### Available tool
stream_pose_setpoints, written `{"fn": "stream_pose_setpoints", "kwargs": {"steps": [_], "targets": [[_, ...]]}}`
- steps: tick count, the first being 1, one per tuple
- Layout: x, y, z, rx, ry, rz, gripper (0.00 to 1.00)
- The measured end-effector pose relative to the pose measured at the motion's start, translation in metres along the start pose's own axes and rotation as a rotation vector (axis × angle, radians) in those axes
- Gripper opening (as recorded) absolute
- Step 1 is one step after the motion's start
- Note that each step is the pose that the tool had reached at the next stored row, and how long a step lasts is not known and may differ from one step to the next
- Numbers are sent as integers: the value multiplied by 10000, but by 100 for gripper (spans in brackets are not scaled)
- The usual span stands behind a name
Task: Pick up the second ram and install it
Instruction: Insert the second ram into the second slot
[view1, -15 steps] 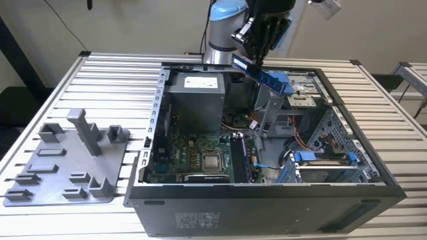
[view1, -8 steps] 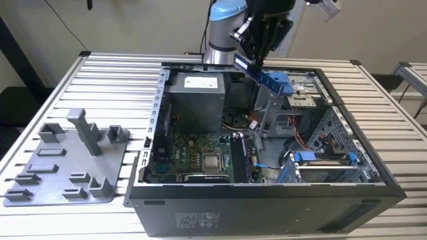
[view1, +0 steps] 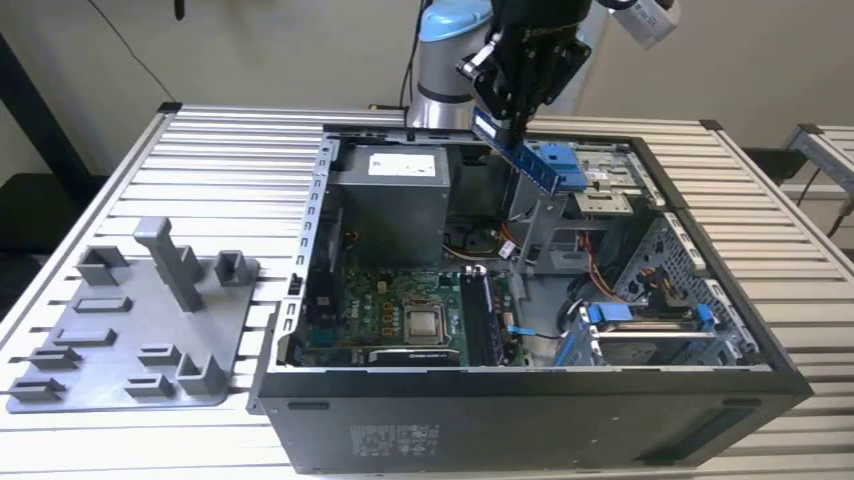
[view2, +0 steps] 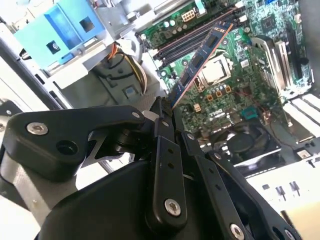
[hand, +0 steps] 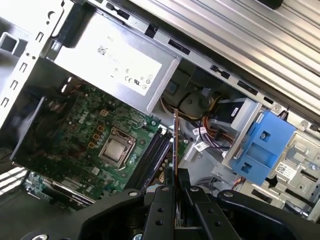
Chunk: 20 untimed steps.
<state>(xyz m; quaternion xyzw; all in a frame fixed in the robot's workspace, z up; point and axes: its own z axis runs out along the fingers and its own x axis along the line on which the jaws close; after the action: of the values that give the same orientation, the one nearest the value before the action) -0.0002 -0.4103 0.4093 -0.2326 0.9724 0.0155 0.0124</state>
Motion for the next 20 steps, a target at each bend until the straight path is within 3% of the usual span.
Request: {"fn": "stream_pose_setpoints", "kwargs": {"steps": [20], "targets": [[1, -1, 24, 92, -69, 3105, 14]]}}
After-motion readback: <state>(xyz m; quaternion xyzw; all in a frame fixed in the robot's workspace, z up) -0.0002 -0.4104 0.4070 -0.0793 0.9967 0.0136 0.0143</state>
